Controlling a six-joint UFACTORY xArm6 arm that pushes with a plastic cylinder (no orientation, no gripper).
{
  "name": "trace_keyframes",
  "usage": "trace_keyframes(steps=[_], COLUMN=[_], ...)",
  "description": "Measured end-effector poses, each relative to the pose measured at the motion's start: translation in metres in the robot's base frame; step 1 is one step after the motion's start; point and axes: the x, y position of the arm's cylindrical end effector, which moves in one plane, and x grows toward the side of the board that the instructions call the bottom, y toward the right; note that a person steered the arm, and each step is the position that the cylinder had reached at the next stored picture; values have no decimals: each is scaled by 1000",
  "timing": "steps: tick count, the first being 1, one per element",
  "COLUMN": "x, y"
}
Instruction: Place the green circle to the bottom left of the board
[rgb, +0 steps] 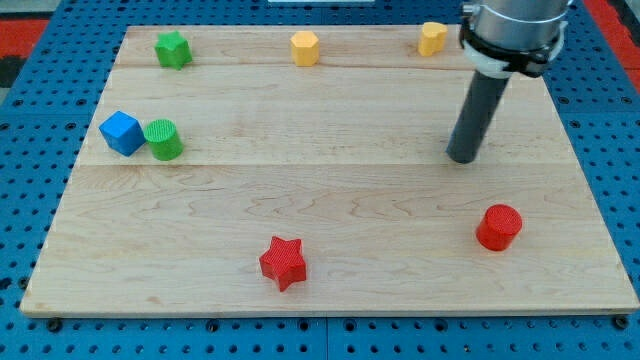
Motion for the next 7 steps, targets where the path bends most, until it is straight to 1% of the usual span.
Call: trace_keyframes(steps=[1,2,3,4,5,6,7], x=[-32,-89,-96,-72,-31,25,57], y=[-102,-176,-250,-292,-335,-347,-352])
